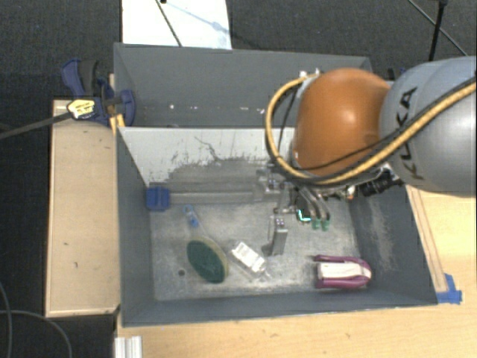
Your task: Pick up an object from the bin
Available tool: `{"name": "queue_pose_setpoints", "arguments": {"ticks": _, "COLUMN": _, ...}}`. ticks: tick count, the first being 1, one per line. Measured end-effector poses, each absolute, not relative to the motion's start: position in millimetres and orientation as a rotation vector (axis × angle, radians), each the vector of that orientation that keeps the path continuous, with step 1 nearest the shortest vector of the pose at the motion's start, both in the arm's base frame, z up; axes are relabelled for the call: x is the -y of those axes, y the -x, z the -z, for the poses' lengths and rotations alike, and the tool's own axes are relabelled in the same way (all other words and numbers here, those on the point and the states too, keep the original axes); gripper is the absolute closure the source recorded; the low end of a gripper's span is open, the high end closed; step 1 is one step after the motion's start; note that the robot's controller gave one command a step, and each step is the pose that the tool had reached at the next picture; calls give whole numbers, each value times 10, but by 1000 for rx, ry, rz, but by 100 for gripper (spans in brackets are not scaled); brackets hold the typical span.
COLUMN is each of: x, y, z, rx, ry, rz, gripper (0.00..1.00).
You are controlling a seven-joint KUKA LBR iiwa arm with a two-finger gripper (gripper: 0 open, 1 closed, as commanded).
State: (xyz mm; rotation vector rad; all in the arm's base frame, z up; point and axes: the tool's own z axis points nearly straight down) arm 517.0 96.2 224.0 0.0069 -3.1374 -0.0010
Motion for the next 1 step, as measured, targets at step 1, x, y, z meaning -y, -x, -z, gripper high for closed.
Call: {"name": "queue_pose_setpoints", "arguments": {"ticks": 1, "x": -1729, "y": -5053, "z": -1977, "rx": 3138, "ry": -114, "rz": 5, "gripper": 0}}
